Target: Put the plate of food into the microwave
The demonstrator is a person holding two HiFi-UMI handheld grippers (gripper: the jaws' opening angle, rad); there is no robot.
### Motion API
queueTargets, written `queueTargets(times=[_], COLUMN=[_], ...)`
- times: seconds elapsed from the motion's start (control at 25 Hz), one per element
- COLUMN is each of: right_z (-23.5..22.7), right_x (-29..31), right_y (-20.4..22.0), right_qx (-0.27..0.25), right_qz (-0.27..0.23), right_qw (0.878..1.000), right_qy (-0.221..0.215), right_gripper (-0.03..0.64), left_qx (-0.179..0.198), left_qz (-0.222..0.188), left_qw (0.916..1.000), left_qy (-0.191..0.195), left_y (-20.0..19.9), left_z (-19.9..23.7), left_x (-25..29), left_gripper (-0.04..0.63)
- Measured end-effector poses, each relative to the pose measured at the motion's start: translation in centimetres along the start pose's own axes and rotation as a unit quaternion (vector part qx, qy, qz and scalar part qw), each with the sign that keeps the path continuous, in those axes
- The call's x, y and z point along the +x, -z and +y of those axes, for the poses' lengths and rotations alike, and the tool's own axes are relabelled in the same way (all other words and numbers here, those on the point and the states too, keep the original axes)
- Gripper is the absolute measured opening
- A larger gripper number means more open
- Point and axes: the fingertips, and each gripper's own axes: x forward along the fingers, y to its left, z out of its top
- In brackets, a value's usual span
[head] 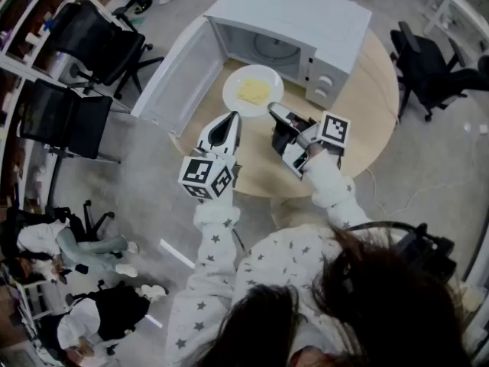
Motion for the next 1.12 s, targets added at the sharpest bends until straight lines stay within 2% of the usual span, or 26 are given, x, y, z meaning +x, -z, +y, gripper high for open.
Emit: queueTargets(times=[0.16, 0.32, 0.68, 0.92, 1.12], right_z=[0.1, -2.5, -3.1, -3.8, -5.2], right_x=[0.8, 2.0, 6.9, 9.9, 11.0], right_y=[-1.5, -2.9, -7.6, -9.3, -11.5], right_qx=[-0.002, -0.009, -0.009, 0.001, 0.016], right_qz=[-0.017, -0.040, -0.127, -0.207, -0.291], right_qw=[1.000, 0.999, 0.990, 0.976, 0.954], right_qy=[0.004, 0.019, 0.054, 0.067, 0.065], right_gripper=[0.020, 0.020, 0.020, 0.020, 0.020], left_qx=[-0.007, -0.009, -0.027, -0.029, -0.026], left_qz=[-0.011, -0.017, 0.016, 0.050, 0.074], left_qw=[0.9998, 0.9991, 0.9942, 0.9799, 0.9613], left_qy=[0.016, 0.037, 0.103, 0.191, 0.264], left_y=[-0.8, 0.5, 0.1, 0.5, 1.8], left_z=[1.0, 3.0, 7.5, 9.3, 9.8], left_x=[1.7, 3.8, 9.9, 13.4, 15.8], left_gripper=[0.002, 0.002, 0.002, 0.002, 0.002])
